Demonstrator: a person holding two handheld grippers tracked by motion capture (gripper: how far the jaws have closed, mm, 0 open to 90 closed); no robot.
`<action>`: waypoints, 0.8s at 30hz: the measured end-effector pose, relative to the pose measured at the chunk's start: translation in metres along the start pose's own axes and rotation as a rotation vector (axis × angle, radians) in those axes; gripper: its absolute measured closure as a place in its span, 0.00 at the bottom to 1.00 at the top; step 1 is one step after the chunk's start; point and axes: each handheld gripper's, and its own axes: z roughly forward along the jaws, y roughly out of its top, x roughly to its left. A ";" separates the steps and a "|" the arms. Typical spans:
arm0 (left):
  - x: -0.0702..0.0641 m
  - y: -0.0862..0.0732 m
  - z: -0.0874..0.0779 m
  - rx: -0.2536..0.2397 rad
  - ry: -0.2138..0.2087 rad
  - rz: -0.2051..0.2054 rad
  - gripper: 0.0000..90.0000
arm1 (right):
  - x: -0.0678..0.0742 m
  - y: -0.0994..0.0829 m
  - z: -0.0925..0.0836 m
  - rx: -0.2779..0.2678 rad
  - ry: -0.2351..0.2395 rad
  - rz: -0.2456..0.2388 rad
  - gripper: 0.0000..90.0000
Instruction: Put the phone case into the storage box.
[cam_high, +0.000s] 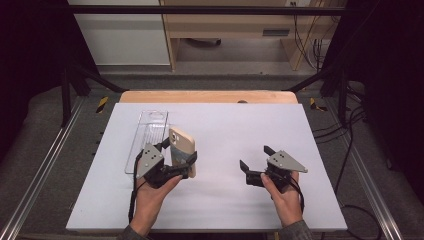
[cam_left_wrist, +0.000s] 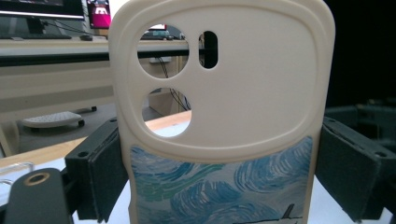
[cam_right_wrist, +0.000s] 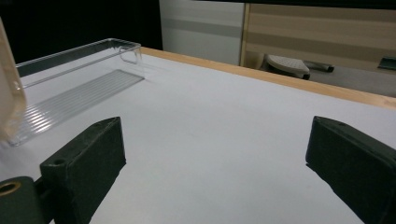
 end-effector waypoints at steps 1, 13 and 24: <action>0.001 0.002 0.000 0.000 0.004 0.003 0.13 | -0.002 -0.003 -0.002 -0.004 -0.008 0.001 0.05; 0.015 0.021 0.007 0.051 0.080 0.024 0.13 | -0.016 -0.028 -0.020 -0.014 -0.078 -0.029 0.06; 0.041 0.061 0.021 0.046 0.246 0.087 0.12 | -0.015 -0.029 -0.027 -0.068 -0.029 0.003 0.04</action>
